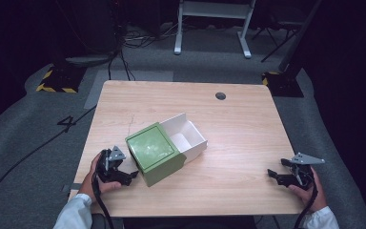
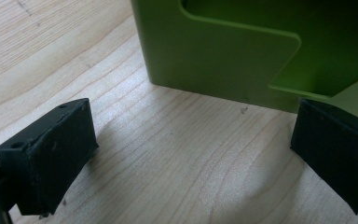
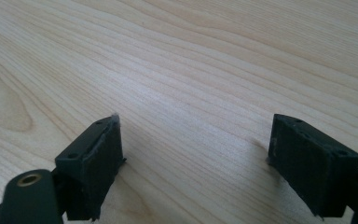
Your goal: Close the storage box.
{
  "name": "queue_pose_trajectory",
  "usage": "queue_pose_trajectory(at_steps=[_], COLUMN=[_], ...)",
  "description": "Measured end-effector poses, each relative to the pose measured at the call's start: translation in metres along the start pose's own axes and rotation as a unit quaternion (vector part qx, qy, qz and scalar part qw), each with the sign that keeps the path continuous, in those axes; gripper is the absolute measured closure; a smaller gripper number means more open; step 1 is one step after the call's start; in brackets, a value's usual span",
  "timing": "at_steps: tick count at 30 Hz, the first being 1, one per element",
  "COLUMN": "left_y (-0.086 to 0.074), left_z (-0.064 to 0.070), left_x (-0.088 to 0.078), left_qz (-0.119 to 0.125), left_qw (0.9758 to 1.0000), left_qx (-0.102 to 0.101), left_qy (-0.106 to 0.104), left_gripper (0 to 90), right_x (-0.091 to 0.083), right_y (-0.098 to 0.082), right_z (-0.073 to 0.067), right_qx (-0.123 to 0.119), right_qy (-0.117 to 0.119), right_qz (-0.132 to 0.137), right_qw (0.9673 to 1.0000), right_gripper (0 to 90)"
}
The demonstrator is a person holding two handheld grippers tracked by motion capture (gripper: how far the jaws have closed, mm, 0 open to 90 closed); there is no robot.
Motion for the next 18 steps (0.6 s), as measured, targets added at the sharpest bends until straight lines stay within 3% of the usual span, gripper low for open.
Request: queue_pose_trajectory(at_steps=[5,10,12,13,14,16,18], left_y=[0.0,0.001,0.001,0.001,0.001,0.001,0.002], left_z=[0.001,0.002,0.002,0.003,0.005,0.005,0.007], left_x=[0.0,0.0,0.001,0.001,0.001,0.001,0.002], left_qz=[-0.001,0.0,0.0,-0.001,0.0,-0.001,0.0], left_qw=[1.0,1.0,1.0,1.0,1.0,0.9999,0.9999], left_qx=[-0.001,0.003,0.004,0.002,0.006,0.008,0.008], left_qy=[0.001,-0.002,-0.002,-0.003,-0.005,-0.007,-0.007], left_gripper=[0.1,0.1,0.1,0.1,0.1,0.1,0.1], right_x=[0.0,0.003,0.003,0.004,0.005,0.004,0.0], right_y=[0.001,0.006,0.009,0.013,0.027,0.032,0.059], right_z=[0.0,0.0,-0.001,-0.004,-0.011,-0.013,-0.02], right_qx=[0.001,-0.005,-0.005,-0.007,-0.03,-0.035,-0.047], right_qy=[0.0,-0.019,-0.011,-0.002,0.001,0.003,0.008], right_qz=[-0.002,-0.003,0.001,0.001,0.0,0.004,0.021], right_qw=[1.0,0.9998,0.9999,1.0,0.9996,0.9994,0.9986], right_gripper=[16.8,18.2,18.5,18.4,19.0,20.0,21.9])
Point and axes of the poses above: each handheld gripper's, and its own axes: x roughly forward along the jaws, y roughly out of its top, z roughly to its right, the point moved 5 cm from there along x, roughly forward along the jaws, and after that the axes turned 2 degrees about -y, right-handed, at the moved point
